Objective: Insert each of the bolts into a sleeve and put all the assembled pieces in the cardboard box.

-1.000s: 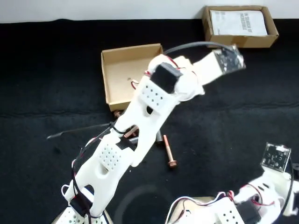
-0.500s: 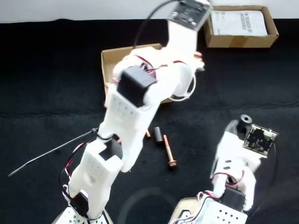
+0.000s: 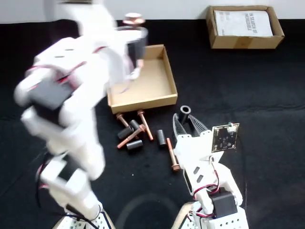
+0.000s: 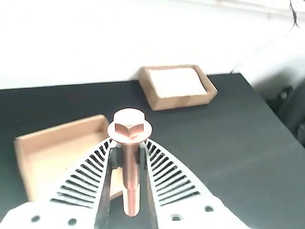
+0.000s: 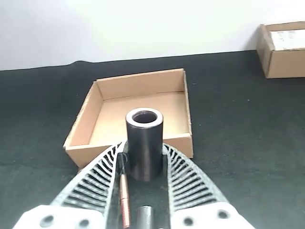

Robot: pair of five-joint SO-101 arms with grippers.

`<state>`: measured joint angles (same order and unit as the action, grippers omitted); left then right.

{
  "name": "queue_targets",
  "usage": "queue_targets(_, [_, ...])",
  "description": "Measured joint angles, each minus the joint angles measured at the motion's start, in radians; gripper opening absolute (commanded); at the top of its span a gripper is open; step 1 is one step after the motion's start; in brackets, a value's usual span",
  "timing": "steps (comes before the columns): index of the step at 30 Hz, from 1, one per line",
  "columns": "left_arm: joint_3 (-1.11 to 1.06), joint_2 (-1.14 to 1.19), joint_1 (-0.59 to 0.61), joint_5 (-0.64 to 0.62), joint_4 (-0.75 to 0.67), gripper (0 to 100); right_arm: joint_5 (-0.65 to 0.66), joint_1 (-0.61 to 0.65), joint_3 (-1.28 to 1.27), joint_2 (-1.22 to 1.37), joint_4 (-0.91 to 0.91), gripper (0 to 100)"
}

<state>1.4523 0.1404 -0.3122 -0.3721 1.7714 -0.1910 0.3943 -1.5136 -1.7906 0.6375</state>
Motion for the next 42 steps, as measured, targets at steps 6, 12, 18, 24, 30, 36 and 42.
queue_targets(6, [-0.5, -0.446, 0.002, -0.006, 0.0, 1, 0.0, 0.026, 0.0, 0.0, 0.0, 0.7])
queue_targets(12, [-1.046, -0.787, 0.012, -0.005, -0.152, 1, 0.0, 0.091, 0.0, 0.0, 0.0, 0.7])
queue_targets(18, [-1.522, -0.868, -0.029, -0.005, -0.601, 1, 0.0, 0.1, 0.0, 0.0, 0.0, 0.7])
queue_targets(24, [-1.758, -0.868, -0.218, -0.006, -0.936, 1, 0.0, 0.1, -0.005, 0.0, 0.0, 0.7])
queue_targets(30, [-1.832, -0.821, -0.301, -0.006, -1.037, 1, 0.0, 0.1, -0.006, 0.0, 0.0, 0.7])
queue_targets(36, [-1.835, -0.758, -0.302, 0.005, -1.06, 1, 0.0, 0.1, -0.006, 0.0, 0.0, 0.7])
queue_targets(42, [-1.864, -0.743, -0.302, 0.083, -1.074, 1, 0.0, 0.1, -0.006, 0.0, 0.0, 0.7])
